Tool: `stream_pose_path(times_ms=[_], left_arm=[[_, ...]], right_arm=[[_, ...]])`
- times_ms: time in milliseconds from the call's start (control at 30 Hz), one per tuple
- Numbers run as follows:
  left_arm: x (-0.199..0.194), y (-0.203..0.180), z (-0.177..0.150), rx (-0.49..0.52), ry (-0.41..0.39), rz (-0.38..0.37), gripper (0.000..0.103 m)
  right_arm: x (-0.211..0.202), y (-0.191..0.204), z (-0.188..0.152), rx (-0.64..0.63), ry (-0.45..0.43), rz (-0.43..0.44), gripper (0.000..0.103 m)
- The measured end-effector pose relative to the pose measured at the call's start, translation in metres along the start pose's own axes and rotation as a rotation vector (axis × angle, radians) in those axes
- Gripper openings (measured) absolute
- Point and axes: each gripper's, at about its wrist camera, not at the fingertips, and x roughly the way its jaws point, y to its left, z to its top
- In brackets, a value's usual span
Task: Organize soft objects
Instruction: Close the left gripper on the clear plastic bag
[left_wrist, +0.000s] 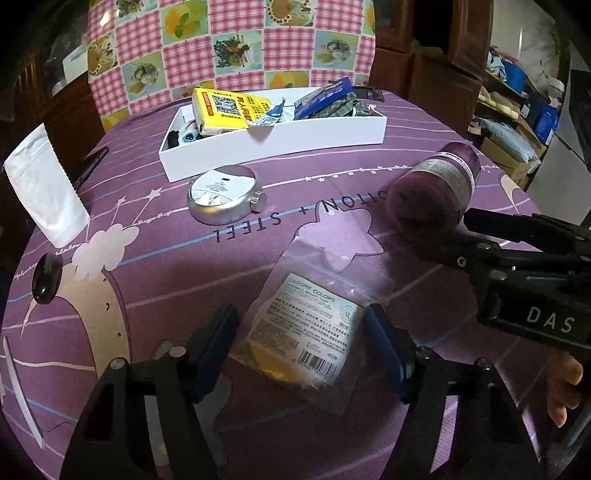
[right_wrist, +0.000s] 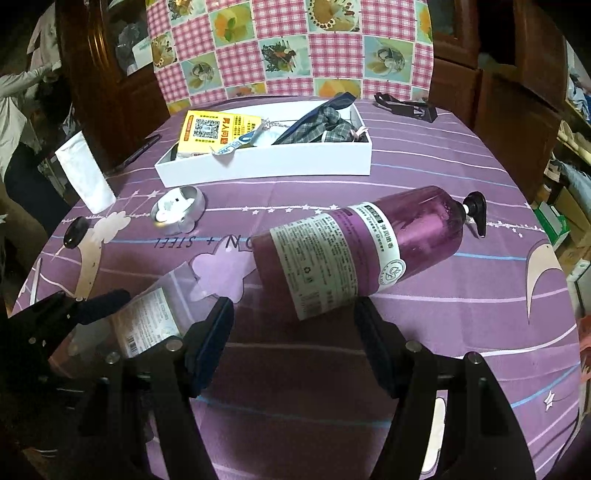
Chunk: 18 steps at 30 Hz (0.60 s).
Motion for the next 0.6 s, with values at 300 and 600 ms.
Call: stream_pose_path(times_ms=[300, 600], left_arm=[[-0.0015, 0.0053, 0.0013, -0.025, -0.013, 0.002, 0.053], [-0.0033, 0.0103, 0.0018, -0.050, -0.022, -0.009, 0.047]], right_arm=[[-0.0028, 0.0006, 0.0010, 0.008, -0.012, 0.004, 0.069], [-0.0044, 0.0005, 0.0015, 0.017, -0.022, 0.009, 0.069]])
